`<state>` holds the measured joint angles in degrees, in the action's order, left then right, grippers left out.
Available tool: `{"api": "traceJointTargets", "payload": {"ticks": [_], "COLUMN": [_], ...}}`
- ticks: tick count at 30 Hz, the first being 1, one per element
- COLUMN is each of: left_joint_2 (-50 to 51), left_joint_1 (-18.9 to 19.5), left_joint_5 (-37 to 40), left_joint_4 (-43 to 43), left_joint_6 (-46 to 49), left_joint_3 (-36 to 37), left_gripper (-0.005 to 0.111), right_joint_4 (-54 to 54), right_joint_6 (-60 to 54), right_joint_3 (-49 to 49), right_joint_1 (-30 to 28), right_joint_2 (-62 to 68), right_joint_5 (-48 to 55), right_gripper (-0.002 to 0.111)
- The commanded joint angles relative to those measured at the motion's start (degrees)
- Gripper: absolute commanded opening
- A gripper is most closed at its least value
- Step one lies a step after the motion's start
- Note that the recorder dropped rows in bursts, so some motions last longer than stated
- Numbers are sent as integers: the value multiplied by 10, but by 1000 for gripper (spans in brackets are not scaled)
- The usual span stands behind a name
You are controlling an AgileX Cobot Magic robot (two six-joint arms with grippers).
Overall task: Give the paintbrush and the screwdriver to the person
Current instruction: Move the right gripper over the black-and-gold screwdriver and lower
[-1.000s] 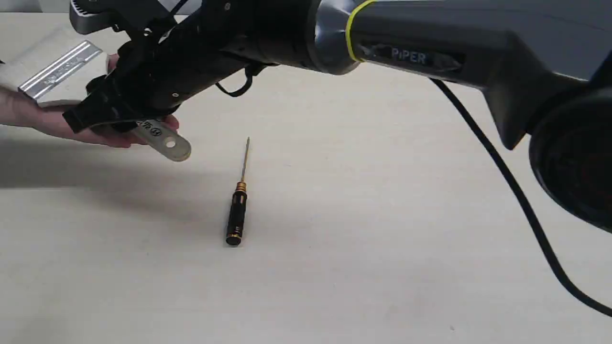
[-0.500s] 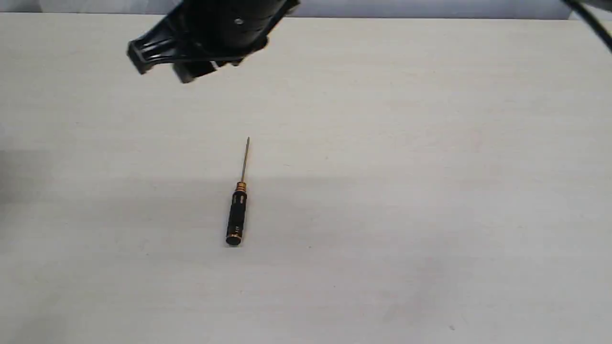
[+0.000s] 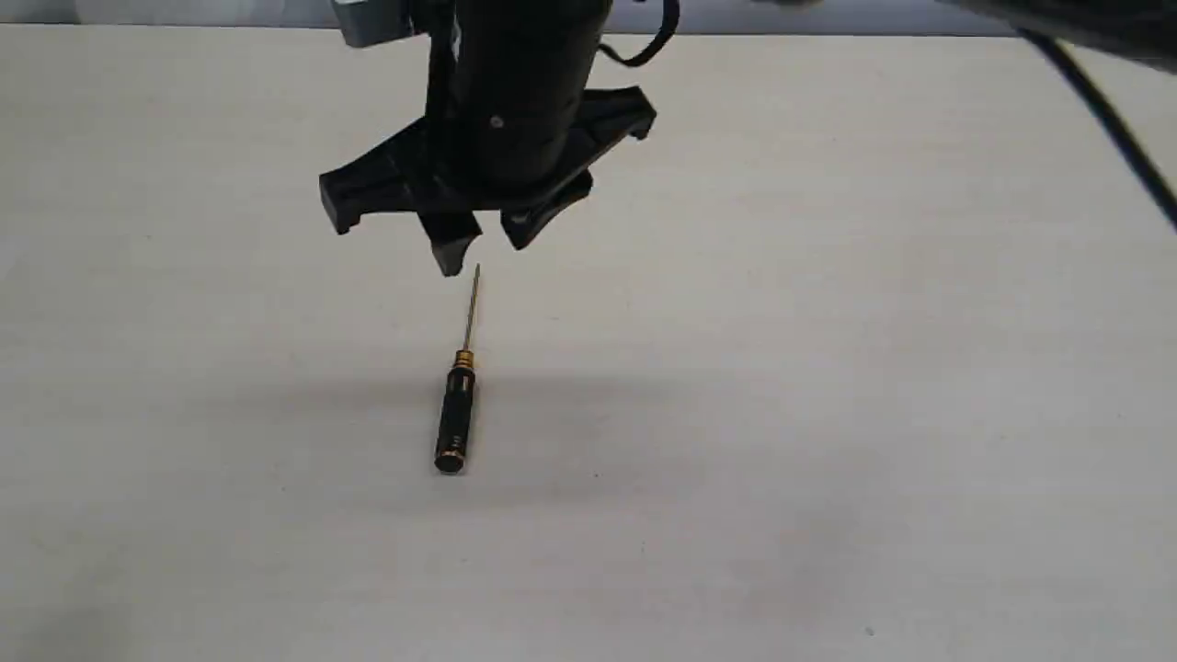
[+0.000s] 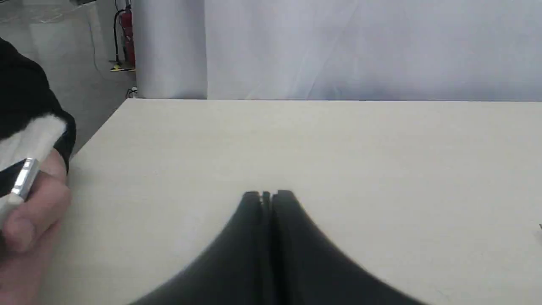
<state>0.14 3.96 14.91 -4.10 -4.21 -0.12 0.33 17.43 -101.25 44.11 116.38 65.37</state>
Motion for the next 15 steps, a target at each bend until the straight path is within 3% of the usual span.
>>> {"api": "traceJointTargets", "payload": {"ticks": [1, 15], "left_joint_2": [-1, -1], "left_joint_1": [-3, -3], "left_joint_5": [-6, -6], "left_joint_4": [0, 0], "left_joint_6": [-1, -1], "left_joint_3": [1, 1], "left_gripper": [0, 0], "right_joint_4": [9, 35], "right_joint_6": [15, 28], "right_joint_3": [4, 4], "right_joint_1": [0, 14], "right_joint_2": [28, 101], "right_joint_5": [-13, -58], "right_gripper": [44, 44]}}
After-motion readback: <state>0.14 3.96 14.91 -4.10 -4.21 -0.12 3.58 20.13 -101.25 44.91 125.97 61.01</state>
